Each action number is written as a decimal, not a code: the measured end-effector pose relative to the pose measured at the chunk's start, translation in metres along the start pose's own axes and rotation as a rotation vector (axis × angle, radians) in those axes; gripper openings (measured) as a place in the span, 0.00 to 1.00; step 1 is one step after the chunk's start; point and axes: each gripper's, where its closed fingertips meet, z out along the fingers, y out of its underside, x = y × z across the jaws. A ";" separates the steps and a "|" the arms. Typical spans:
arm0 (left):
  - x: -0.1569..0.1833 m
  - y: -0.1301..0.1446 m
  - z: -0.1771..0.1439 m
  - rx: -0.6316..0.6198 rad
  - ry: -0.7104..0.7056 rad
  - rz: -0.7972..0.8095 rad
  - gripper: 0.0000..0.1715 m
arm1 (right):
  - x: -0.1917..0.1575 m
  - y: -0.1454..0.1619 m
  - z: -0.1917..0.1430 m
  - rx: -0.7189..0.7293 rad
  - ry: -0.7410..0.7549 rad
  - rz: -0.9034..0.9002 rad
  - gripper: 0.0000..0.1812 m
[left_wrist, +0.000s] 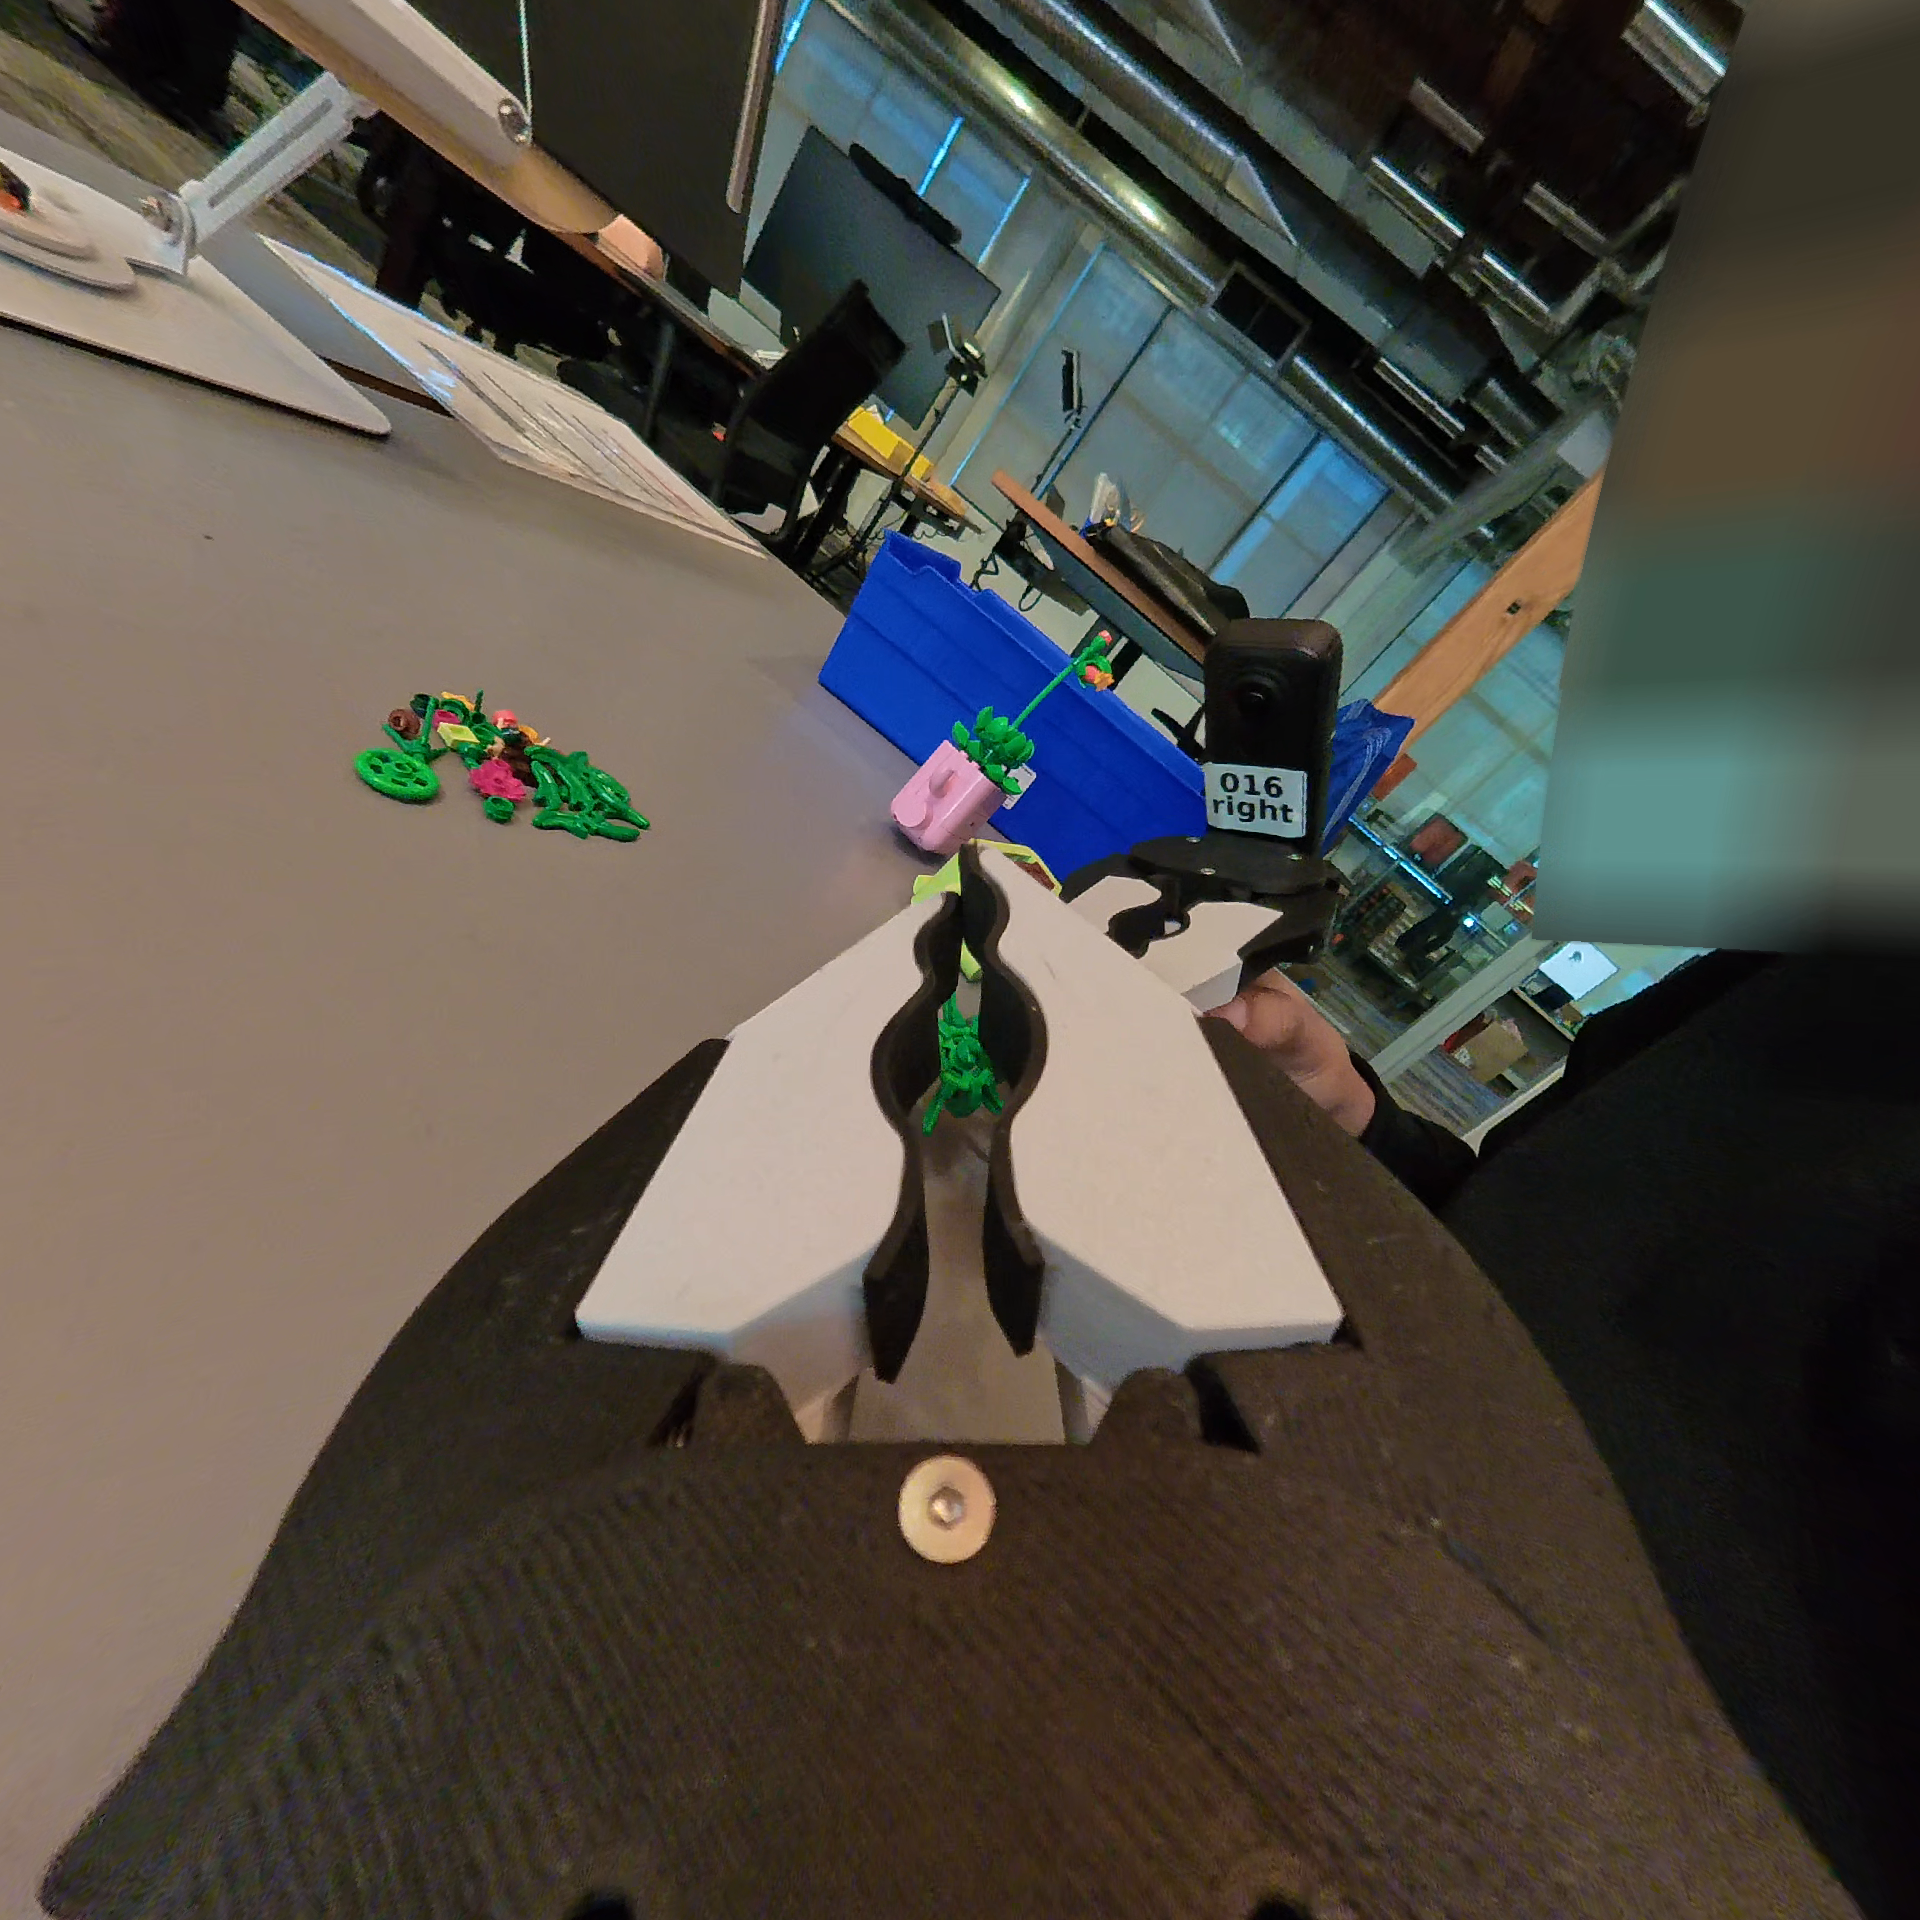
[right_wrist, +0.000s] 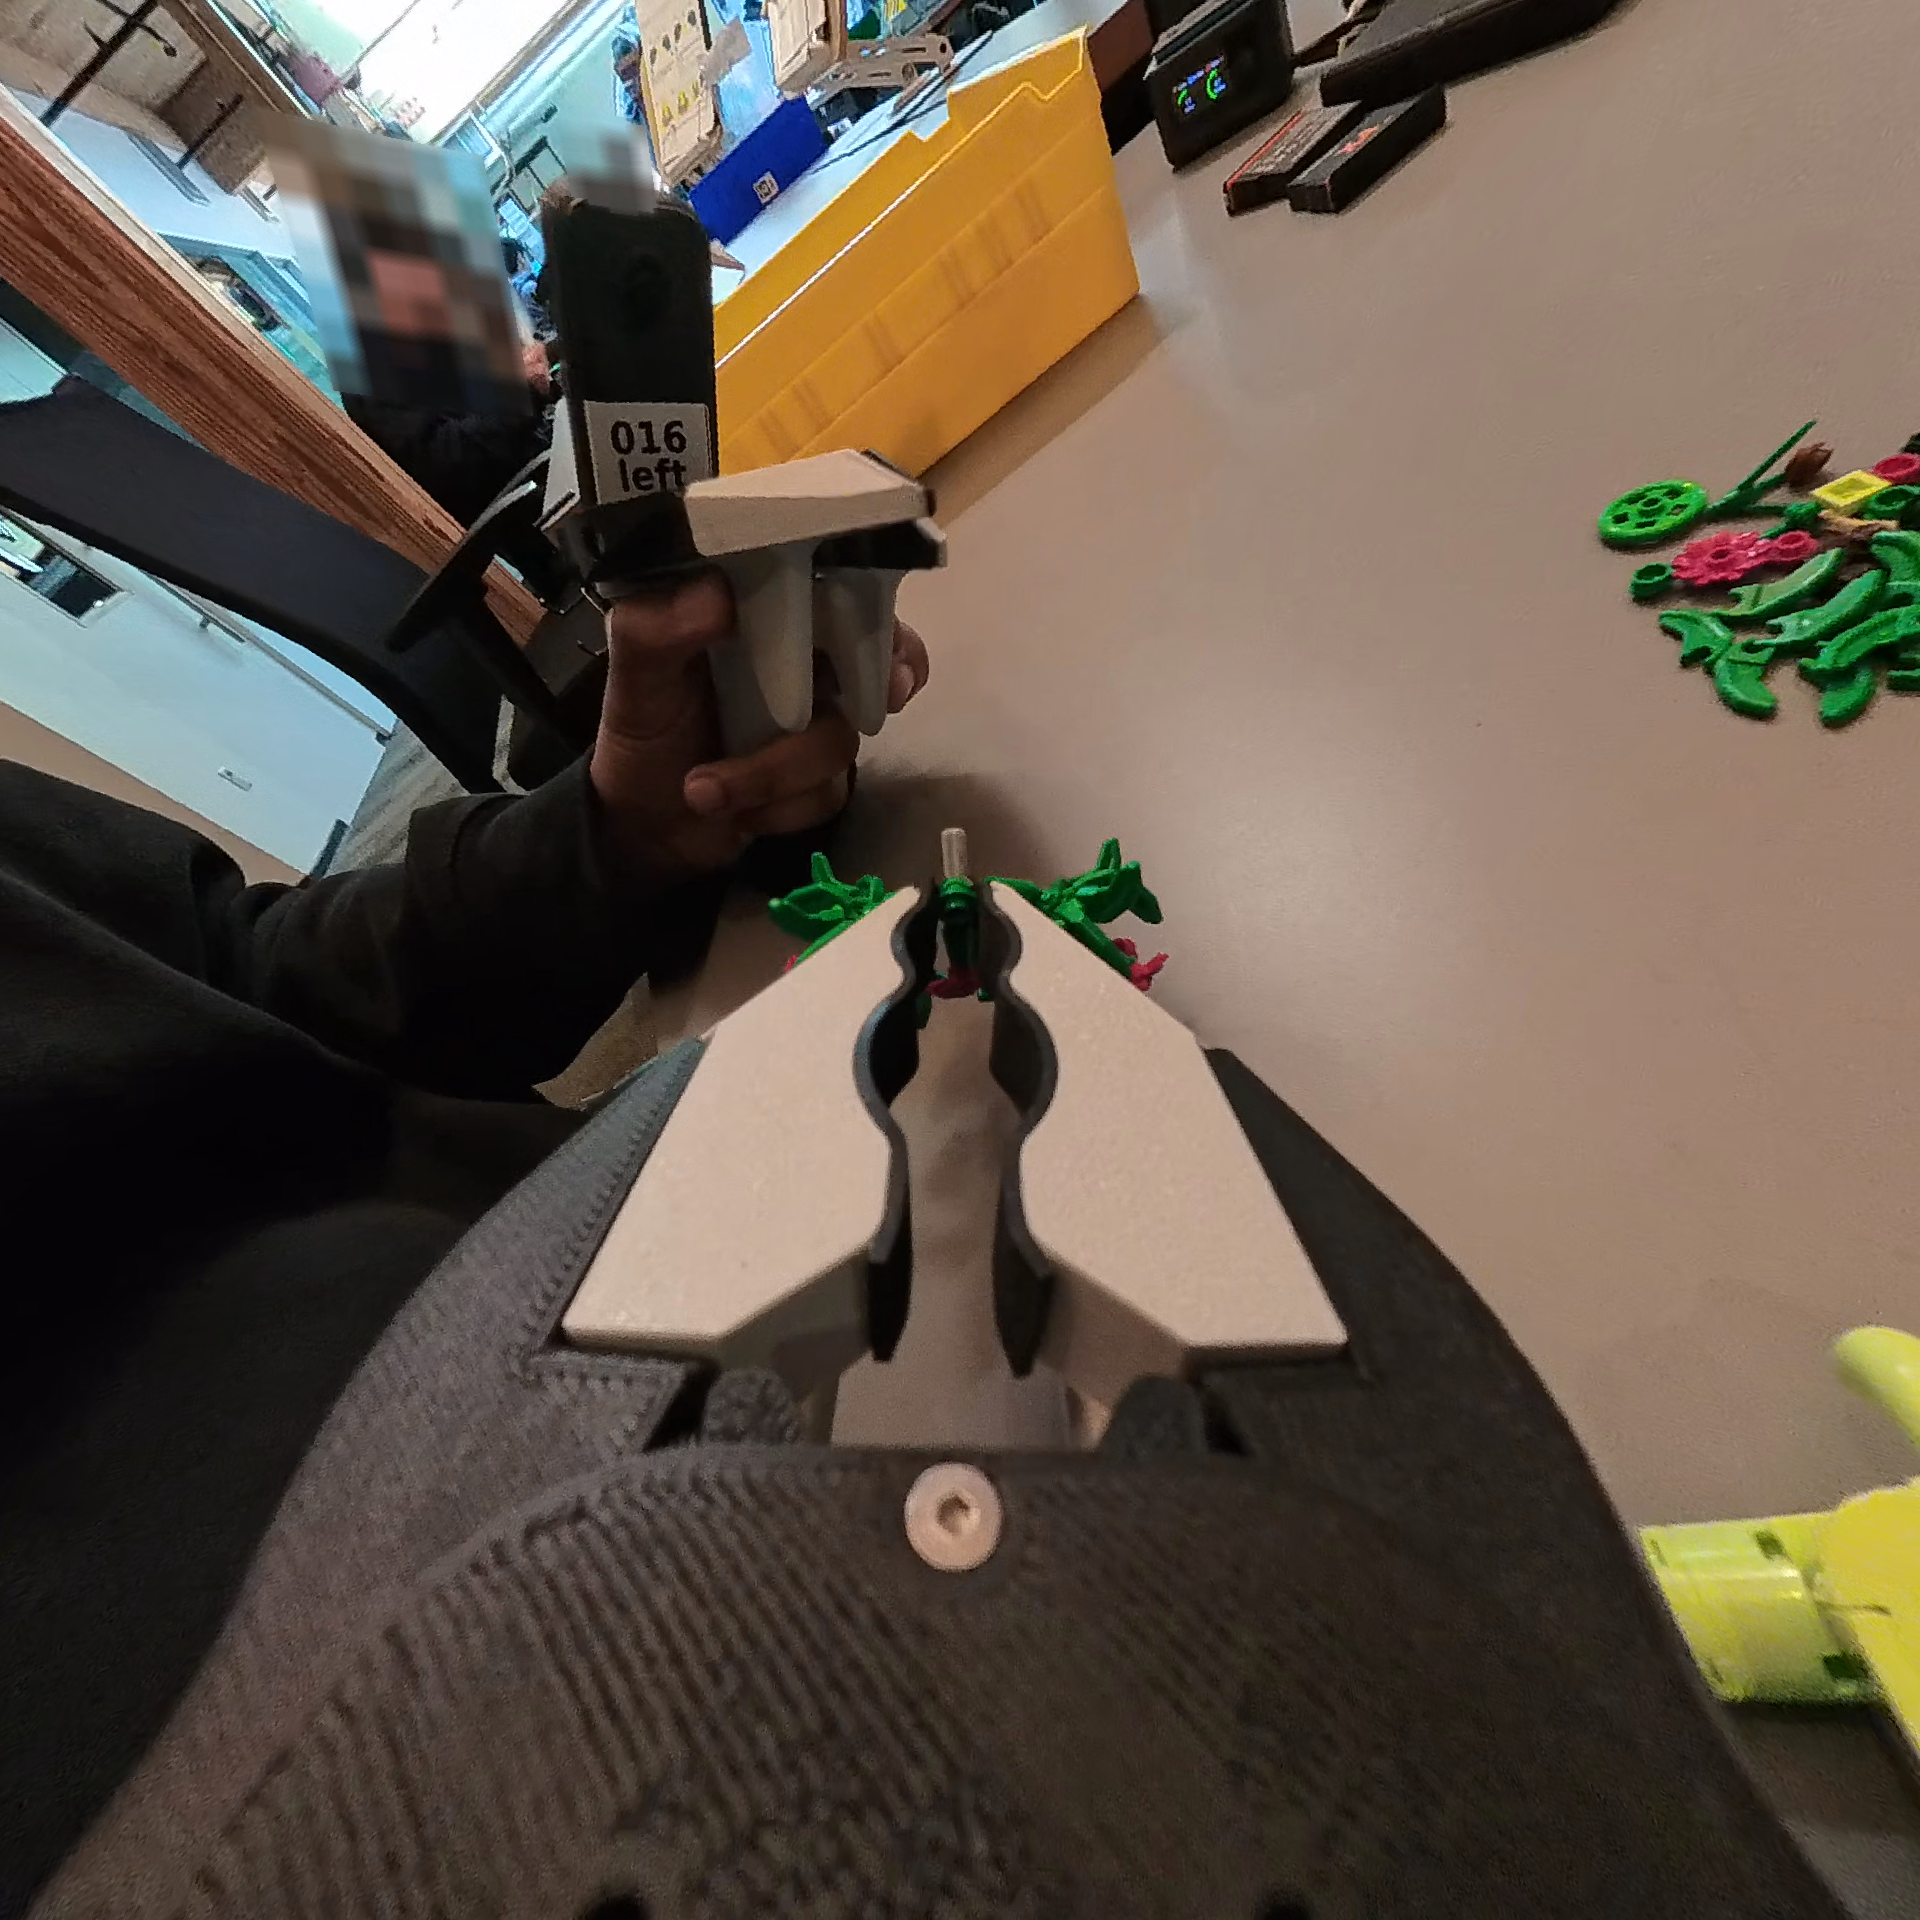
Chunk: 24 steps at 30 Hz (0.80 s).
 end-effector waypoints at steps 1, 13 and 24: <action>0.000 0.000 0.000 0.001 -0.002 -0.001 0.00 | 0.000 0.001 0.001 -0.005 0.004 -0.006 0.02; -0.001 0.000 0.002 0.010 -0.011 -0.010 0.00 | 0.001 0.006 0.006 -0.045 0.044 -0.045 0.03; -0.003 0.000 0.003 0.015 -0.034 -0.007 0.10 | 0.007 0.005 0.006 -0.037 0.105 -0.060 0.03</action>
